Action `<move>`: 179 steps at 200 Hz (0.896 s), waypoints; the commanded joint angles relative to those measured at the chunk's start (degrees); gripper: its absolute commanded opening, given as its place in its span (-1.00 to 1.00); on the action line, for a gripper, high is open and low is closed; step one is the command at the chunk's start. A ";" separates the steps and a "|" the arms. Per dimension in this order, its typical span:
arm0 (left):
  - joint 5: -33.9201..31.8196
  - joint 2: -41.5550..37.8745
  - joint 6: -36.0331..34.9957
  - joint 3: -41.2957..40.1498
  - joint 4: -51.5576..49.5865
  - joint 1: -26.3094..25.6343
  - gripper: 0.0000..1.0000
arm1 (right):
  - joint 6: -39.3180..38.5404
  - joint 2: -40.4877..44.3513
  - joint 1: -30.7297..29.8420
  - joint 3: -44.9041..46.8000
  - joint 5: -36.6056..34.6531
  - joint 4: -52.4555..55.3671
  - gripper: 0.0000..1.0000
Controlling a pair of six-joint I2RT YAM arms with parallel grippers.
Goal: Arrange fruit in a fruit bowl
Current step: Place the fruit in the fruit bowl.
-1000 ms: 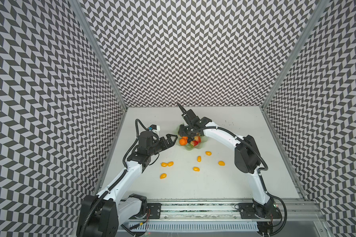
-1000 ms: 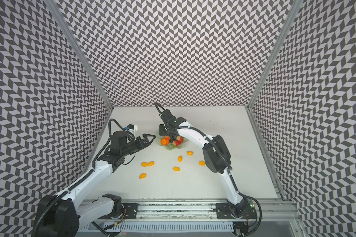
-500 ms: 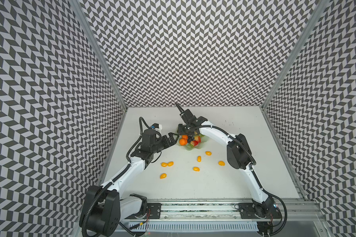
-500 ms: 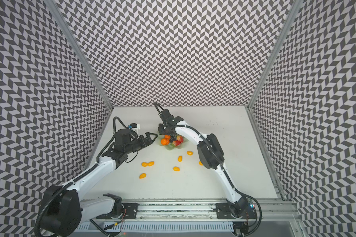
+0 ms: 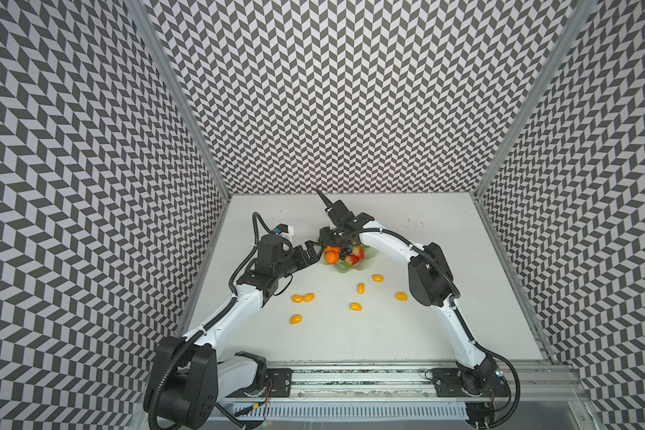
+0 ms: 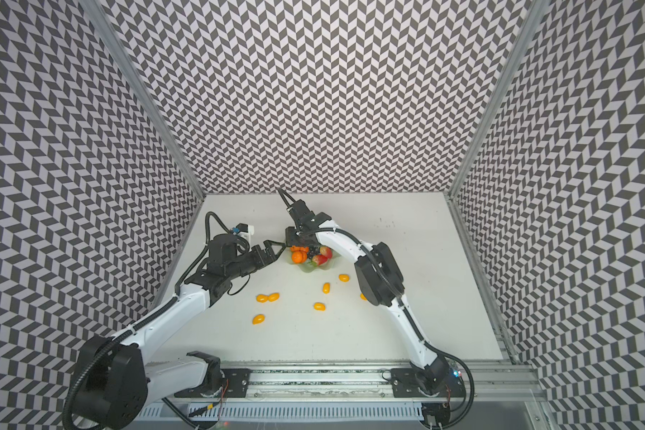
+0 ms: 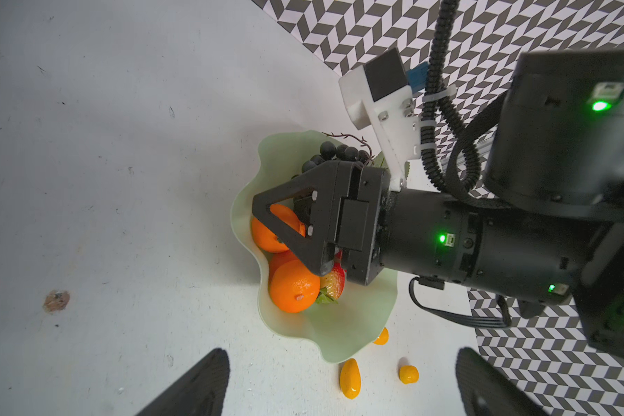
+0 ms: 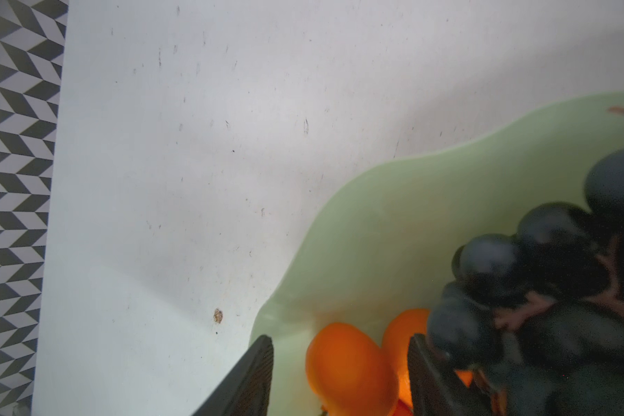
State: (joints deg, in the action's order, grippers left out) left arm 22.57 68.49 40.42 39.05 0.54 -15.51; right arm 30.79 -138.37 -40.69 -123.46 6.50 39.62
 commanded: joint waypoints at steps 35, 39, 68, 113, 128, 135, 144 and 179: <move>-1.10 -7.23 -2.60 0.80 -5.36 -0.31 1.00 | -1.92 7.69 0.21 -0.24 2.09 1.86 0.22; -1.08 -8.03 -2.78 0.62 -5.62 -0.31 1.00 | -2.20 8.62 0.17 0.50 2.28 1.76 0.21; 1.23 -12.56 -5.01 -0.28 -7.18 -0.40 0.99 | -4.93 18.38 -0.27 11.00 2.66 -4.19 0.20; 2.48 -14.97 -6.53 -1.05 -8.13 -1.96 1.00 | -7.00 35.41 -0.36 30.51 -3.17 -15.10 0.08; 2.08 -14.60 -6.60 -1.20 -7.54 -3.79 1.00 | -6.42 41.58 -0.36 39.40 -8.14 -20.45 0.11; 1.67 -14.24 -6.73 -1.17 -7.30 -4.83 1.00 | -6.43 44.29 -0.36 43.15 -10.65 -22.90 0.11; 1.07 -13.78 -6.73 -1.13 -6.78 -6.18 1.00 | -6.80 47.46 -0.36 47.10 -13.59 -24.40 0.11; -1.70 -10.41 -5.98 -1.07 -3.03 -14.10 1.00 | -10.01 58.99 0.17 60.03 -18.58 -24.68 0.24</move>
State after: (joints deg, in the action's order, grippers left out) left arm 23.00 56.27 34.92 38.35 -5.74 -24.95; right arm 24.51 -85.86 -40.84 -69.17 -7.25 19.38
